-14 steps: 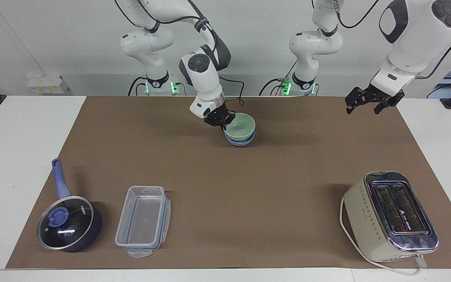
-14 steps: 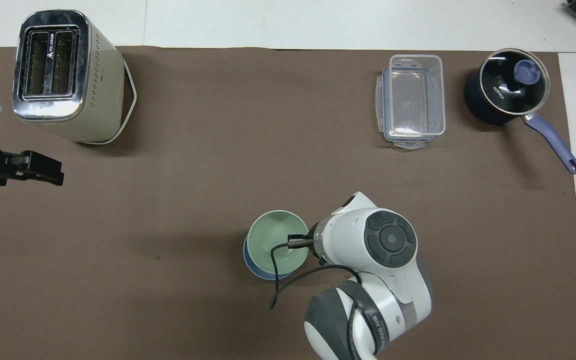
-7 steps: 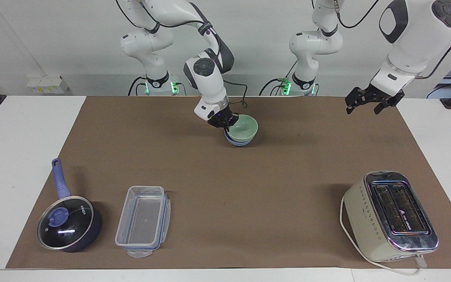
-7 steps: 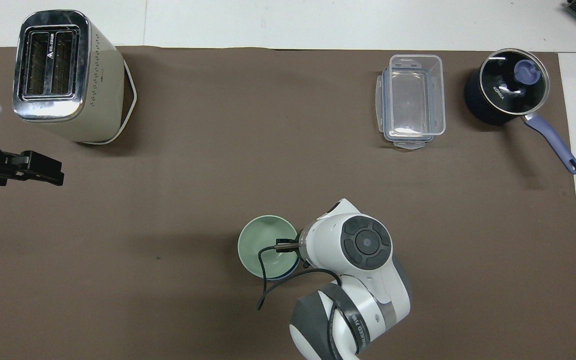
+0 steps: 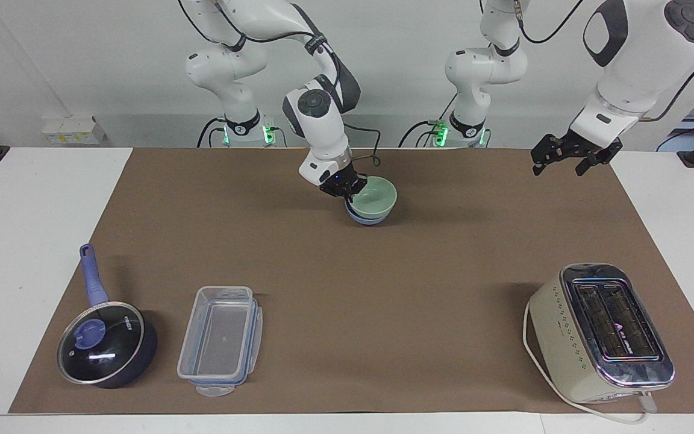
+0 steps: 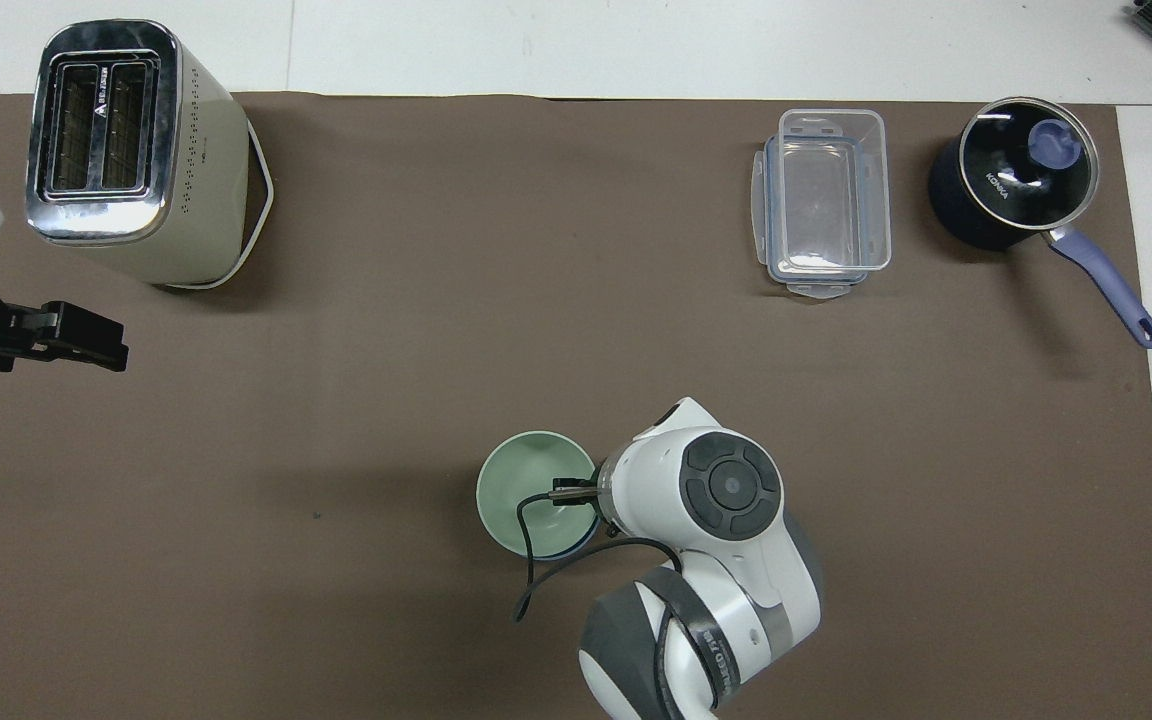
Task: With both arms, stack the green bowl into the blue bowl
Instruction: 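Lift and lower the green bowl into the blue bowl with the right gripper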
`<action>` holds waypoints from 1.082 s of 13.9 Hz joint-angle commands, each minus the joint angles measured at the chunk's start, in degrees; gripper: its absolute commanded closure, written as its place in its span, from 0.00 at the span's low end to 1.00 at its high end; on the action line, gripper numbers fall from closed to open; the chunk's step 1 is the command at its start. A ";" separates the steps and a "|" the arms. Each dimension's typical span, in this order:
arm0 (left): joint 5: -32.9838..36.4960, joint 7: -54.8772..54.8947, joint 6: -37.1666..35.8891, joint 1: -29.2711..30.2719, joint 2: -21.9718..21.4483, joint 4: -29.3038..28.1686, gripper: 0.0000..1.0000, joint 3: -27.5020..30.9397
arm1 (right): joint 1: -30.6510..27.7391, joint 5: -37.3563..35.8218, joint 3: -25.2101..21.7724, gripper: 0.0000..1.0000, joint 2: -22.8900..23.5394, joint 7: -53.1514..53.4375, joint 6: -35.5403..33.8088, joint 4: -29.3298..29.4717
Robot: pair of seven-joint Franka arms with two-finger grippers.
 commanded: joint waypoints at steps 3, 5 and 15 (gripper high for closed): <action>0.94 -0.28 -1.33 0.62 0.57 1.45 0.00 -0.53 | -0.03 -1.49 -0.07 0.97 0.01 0.79 -0.97 0.34; 0.94 -0.20 -1.33 0.62 0.57 1.45 0.00 -0.53 | -0.03 -1.49 -0.07 0.93 0.01 0.79 -0.97 0.43; 0.94 -0.28 -1.33 0.62 0.57 1.45 0.00 -0.53 | -5.90 -1.57 -0.69 0.17 -6.92 -0.09 -10.35 2.89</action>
